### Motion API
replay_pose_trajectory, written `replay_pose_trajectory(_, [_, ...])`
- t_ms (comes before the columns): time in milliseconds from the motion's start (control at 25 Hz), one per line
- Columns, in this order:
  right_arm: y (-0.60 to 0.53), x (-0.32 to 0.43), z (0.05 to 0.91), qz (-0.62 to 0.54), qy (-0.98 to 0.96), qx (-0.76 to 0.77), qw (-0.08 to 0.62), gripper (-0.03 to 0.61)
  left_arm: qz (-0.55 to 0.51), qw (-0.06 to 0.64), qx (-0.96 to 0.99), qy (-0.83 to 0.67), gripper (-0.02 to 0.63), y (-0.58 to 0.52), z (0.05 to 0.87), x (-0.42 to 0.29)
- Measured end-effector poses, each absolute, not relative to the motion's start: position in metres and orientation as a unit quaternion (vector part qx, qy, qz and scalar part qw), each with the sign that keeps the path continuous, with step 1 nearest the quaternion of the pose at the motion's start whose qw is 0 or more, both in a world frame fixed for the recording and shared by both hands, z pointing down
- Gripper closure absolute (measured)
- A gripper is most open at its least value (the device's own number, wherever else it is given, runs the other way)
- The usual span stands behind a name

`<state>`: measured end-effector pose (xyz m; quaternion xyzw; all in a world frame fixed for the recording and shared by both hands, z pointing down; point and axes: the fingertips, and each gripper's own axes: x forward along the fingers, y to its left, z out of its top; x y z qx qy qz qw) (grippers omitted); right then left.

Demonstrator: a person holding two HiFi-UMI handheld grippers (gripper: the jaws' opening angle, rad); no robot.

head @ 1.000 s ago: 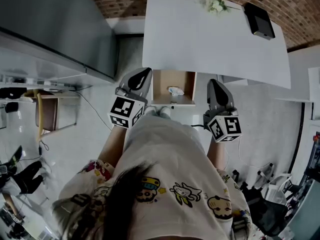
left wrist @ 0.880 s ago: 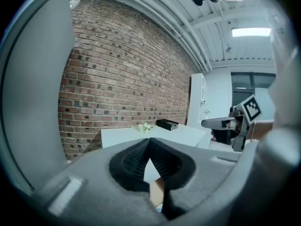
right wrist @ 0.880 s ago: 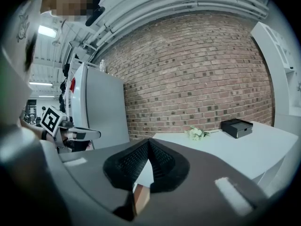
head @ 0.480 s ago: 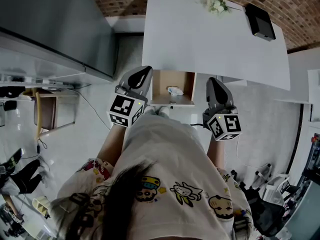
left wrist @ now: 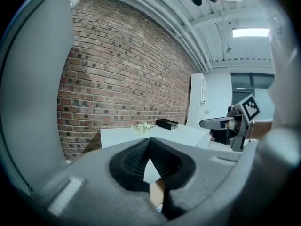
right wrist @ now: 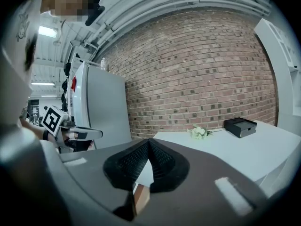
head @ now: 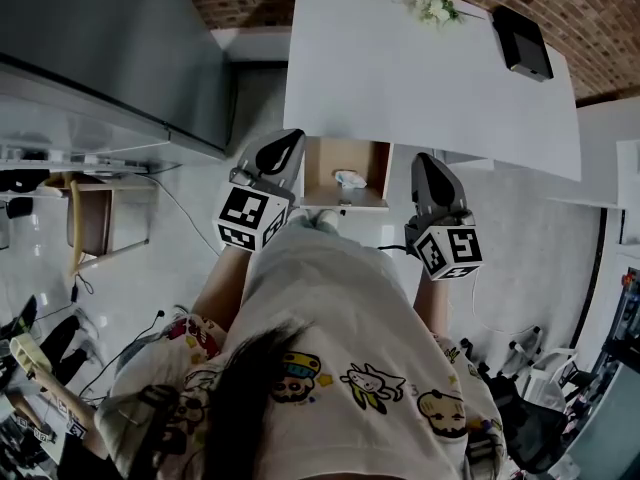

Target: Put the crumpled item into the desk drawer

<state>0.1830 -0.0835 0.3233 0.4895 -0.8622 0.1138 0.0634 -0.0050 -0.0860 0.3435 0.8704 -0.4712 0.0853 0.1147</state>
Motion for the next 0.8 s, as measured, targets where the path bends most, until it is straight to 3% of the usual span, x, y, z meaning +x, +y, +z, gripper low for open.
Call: replay_pose_trajectory(800, [-0.0831, 0.1850, 0.3253, 0.114, -0.861, 0.490, 0.070, 0.569, 0.088, 0.097, 0.879, -0.458, 0.614, -0.0941, 0.3409, -0.0089])
